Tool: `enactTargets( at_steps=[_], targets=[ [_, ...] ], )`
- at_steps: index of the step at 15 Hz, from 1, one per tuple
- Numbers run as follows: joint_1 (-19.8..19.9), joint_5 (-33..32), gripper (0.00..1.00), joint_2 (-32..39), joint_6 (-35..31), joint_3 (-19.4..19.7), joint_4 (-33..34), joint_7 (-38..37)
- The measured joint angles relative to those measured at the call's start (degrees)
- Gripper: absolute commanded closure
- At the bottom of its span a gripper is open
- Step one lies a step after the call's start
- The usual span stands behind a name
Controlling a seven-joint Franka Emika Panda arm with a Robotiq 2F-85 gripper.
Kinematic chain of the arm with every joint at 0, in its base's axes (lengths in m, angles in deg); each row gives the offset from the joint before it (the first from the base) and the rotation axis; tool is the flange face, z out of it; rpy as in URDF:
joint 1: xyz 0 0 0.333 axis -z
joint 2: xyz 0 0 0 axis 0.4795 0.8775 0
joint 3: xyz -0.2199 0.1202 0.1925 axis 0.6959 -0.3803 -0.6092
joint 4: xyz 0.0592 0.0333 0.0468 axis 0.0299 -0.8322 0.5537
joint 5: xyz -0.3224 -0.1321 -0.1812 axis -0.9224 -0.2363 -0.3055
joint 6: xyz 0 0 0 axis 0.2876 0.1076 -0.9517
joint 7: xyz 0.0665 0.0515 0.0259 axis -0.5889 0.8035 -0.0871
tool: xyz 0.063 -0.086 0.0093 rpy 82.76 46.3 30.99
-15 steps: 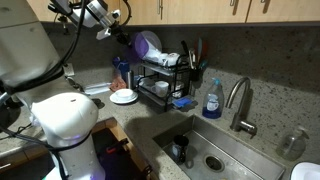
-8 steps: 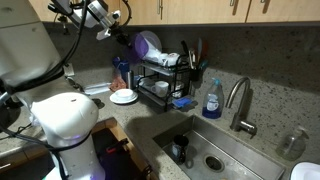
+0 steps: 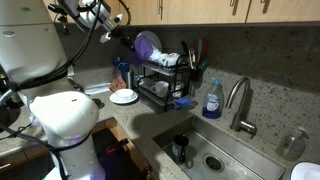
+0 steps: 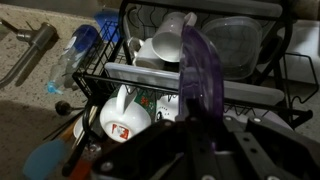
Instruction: Pick the purple lid on the counter and put it in the dish rack
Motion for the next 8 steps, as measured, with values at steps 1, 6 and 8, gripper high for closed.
enactTargets(
  at_steps=[1,6,8],
  targets=[
    [-0.26,-0.76,0.99,1.31,0.31,0.23,0.89,-1.13],
    [-3.58,-3.24,0.99,7.54,0.40,3.33,6.27,-4.28],
    [-5.50,-3.26,0.99,9.47,0.40,5.15,8.72,-4.93]
  ],
)
